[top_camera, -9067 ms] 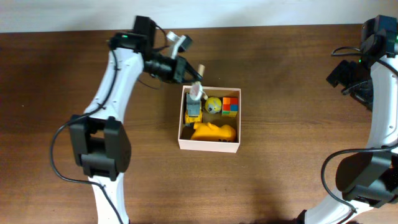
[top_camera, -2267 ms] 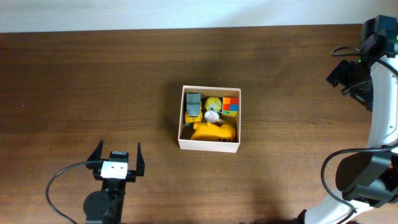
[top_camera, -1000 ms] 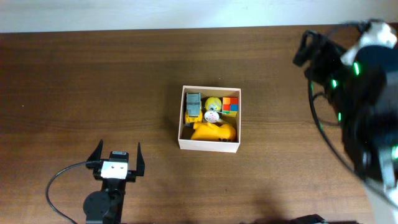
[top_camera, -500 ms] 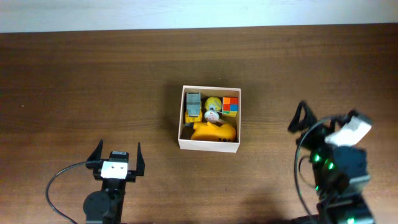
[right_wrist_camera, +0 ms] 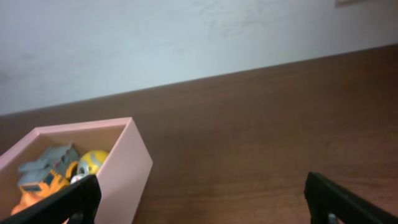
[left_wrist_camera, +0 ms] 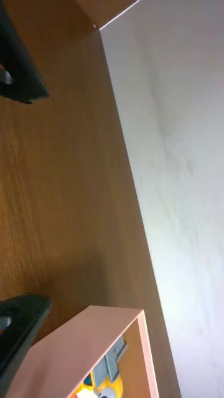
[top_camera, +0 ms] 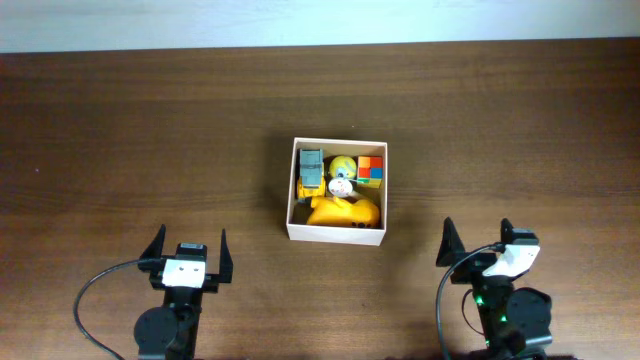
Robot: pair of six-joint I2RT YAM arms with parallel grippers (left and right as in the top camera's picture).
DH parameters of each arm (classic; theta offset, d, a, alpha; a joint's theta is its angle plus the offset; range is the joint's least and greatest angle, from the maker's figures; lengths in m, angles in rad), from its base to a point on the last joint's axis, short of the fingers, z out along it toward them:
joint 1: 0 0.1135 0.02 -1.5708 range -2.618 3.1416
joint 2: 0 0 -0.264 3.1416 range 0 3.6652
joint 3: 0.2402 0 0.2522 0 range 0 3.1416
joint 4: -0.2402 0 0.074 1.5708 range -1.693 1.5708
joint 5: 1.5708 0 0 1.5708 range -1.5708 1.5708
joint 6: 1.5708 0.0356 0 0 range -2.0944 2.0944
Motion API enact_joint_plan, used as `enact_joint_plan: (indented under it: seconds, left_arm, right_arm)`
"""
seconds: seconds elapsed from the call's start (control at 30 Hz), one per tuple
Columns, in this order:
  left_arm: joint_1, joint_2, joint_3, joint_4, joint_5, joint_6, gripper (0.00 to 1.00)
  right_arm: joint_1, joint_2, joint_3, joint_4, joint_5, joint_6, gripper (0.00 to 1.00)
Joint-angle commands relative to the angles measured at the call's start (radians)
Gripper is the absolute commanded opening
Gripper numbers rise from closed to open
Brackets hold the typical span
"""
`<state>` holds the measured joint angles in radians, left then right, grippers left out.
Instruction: Pack container
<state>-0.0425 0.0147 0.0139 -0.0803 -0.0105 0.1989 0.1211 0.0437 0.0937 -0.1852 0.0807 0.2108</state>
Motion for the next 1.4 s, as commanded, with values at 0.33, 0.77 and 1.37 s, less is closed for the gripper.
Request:
enact_joint_plan:
  seconds: [0.33, 0.77, 1.37]
  left_arm:
    - [0.002, -0.01, -0.005, -0.003, 0.011, 0.016, 0.99]
    - [0.002, -0.01, -0.005, -0.003, 0.011, 0.016, 0.99]
    - [0.002, -0.01, -0.005, -0.003, 0.011, 0.016, 0.99]
  right_arm:
    - [-0.003, -0.04, -0.043, 0.007, -0.103, -0.274, 0.99]
    - [-0.003, -0.04, -0.043, 0.008, -0.103, -0.274, 0.99]
    - [-0.003, -0.04, -0.043, 0.008, -0.103, -0.274, 0.99]
